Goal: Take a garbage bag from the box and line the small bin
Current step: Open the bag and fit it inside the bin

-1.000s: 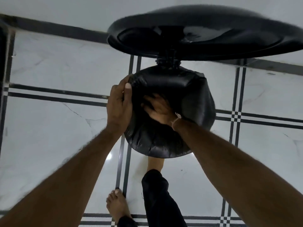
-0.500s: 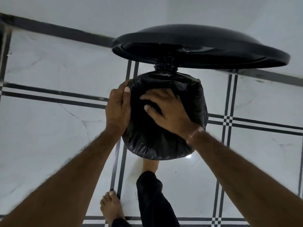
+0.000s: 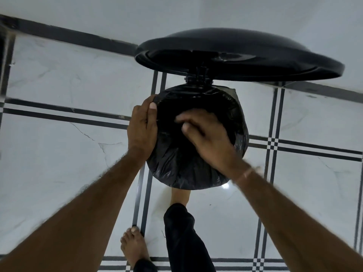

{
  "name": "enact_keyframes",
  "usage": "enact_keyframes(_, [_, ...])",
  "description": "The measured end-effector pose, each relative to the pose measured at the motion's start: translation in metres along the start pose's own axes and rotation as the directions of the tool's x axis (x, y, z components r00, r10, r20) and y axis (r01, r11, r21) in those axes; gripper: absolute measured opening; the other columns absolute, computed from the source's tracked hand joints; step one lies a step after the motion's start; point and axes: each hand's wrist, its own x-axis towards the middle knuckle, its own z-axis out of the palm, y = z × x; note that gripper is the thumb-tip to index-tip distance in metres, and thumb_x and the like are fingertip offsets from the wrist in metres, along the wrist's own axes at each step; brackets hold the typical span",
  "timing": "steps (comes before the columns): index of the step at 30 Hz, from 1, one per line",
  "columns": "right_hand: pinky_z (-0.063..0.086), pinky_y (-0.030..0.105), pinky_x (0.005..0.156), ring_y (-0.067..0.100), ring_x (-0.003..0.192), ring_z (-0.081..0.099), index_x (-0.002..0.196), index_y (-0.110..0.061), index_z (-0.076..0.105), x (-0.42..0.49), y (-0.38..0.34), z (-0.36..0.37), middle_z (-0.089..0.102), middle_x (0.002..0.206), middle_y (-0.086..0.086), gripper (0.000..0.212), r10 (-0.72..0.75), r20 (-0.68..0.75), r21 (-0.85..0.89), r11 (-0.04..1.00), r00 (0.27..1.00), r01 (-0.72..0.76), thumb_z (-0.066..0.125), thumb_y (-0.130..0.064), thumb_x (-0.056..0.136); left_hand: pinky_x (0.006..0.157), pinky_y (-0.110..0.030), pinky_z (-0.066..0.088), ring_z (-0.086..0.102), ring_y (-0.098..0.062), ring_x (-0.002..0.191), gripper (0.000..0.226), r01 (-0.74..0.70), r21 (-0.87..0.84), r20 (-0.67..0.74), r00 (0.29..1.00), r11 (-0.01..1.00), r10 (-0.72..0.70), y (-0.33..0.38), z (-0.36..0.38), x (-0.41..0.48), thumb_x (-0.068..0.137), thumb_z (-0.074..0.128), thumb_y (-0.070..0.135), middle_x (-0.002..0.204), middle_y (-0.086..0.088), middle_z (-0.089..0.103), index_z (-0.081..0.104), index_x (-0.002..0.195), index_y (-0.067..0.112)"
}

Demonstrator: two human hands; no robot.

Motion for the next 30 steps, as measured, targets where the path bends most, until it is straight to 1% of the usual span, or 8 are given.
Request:
enact_keyframes(3, [0.045,0.024,0.100,0.009,0.109,0.064,0.115,-0.018,0.073,-0.035,-0.019,0.028,0.073,0.115,-0.005,0.023,0.059,0.375,0.058,0.994,0.925,-0.087,0.055,-0.024,0.103,0.096,-0.031,0.048,0.056,-0.011,0.109,0.044,0.032,-0.013,0.013,0.999,0.999,-0.031,0.001,-0.002,-0.001,0.111,0.028,0.045,0.118,-0.002,0.064,0.055,0.144,0.035])
enact_keyframes(7, [0.037,0.026,0.106,0.020,0.130,0.056,0.132,-0.021,0.064,-0.015,0.012,0.074,0.064,0.141,0.000,0.031,0.315,0.554,-0.067,0.939,0.771,-0.336,0.046,-0.026,0.108,0.102,-0.031,0.045,0.055,-0.011,0.116,0.044,0.041,-0.020,0.004,0.999,0.999,-0.041,0.000,-0.002,-0.001,0.111,0.029,0.044,0.126,-0.001,0.064,0.055,0.145,0.034])
enact_keyframes(12, [0.028,0.028,0.116,0.029,0.149,0.038,0.152,-0.005,0.047,0.018,0.045,0.092,0.043,0.161,0.013,0.045,0.529,0.575,-0.188,0.827,0.624,-0.529,0.040,-0.022,0.111,0.103,-0.036,0.048,0.056,-0.012,0.116,0.045,0.033,-0.015,0.000,0.999,0.999,-0.033,-0.003,-0.001,0.001,0.110,0.028,0.047,0.125,0.000,0.064,0.055,0.144,0.035])
enact_keyframes(14, [0.030,0.028,0.114,0.031,0.149,0.039,0.152,-0.001,0.046,0.020,0.046,0.086,0.045,0.159,0.017,0.045,0.549,0.560,-0.185,0.813,0.620,-0.552,0.039,-0.021,0.112,0.102,-0.039,0.050,0.057,-0.014,0.115,0.045,0.029,-0.013,0.001,1.000,1.000,-0.029,-0.004,-0.001,0.002,0.109,0.028,0.048,0.123,0.000,0.064,0.056,0.142,0.036])
enact_keyframes(19, [0.048,0.034,0.104,0.016,0.119,0.064,0.128,-0.032,0.067,-0.022,0.016,0.040,0.070,0.129,-0.006,0.030,0.374,0.259,-0.060,0.926,0.890,-0.372,0.052,-0.030,0.102,0.095,-0.038,0.051,0.058,-0.016,0.110,0.045,0.002,0.005,-0.004,1.000,1.000,-0.002,-0.001,-0.001,0.004,0.110,0.027,0.047,0.118,-0.002,0.066,0.057,0.141,0.035])
enact_keyframes(22, [0.046,0.038,0.107,0.016,0.123,0.061,0.122,-0.038,0.069,-0.049,0.001,0.023,0.069,0.131,-0.012,0.030,0.459,0.488,-0.170,0.884,0.742,-0.435,0.046,-0.042,0.103,0.093,-0.033,0.048,0.056,-0.013,0.107,0.043,0.007,0.015,-0.008,1.000,1.000,-0.007,-0.002,0.000,0.002,0.111,0.029,0.045,0.117,-0.003,0.065,0.057,0.142,0.034])
enact_keyframes(25, [0.034,0.038,0.118,0.027,0.143,0.046,0.143,-0.028,0.059,-0.032,0.022,0.032,0.055,0.153,0.002,0.042,0.557,0.617,-0.317,0.822,0.556,-0.473,0.039,-0.042,0.109,0.089,-0.032,0.047,0.056,-0.012,0.106,0.045,-0.018,0.020,-0.002,1.000,1.000,0.018,-0.002,0.000,0.001,0.111,0.027,0.046,0.115,-0.001,0.066,0.057,0.141,0.032])
enact_keyframes(30, [0.024,0.025,0.117,0.027,0.150,0.038,0.151,-0.019,0.052,0.007,0.078,0.046,0.045,0.160,0.004,0.043,0.613,0.516,-0.160,0.755,0.598,-0.636,0.050,-0.026,0.108,0.090,-0.032,0.047,0.058,-0.016,0.109,0.045,-0.032,0.010,-0.018,0.999,0.999,0.033,-0.006,0.001,0.003,0.110,0.028,0.045,0.116,-0.001,0.067,0.058,0.140,0.031])
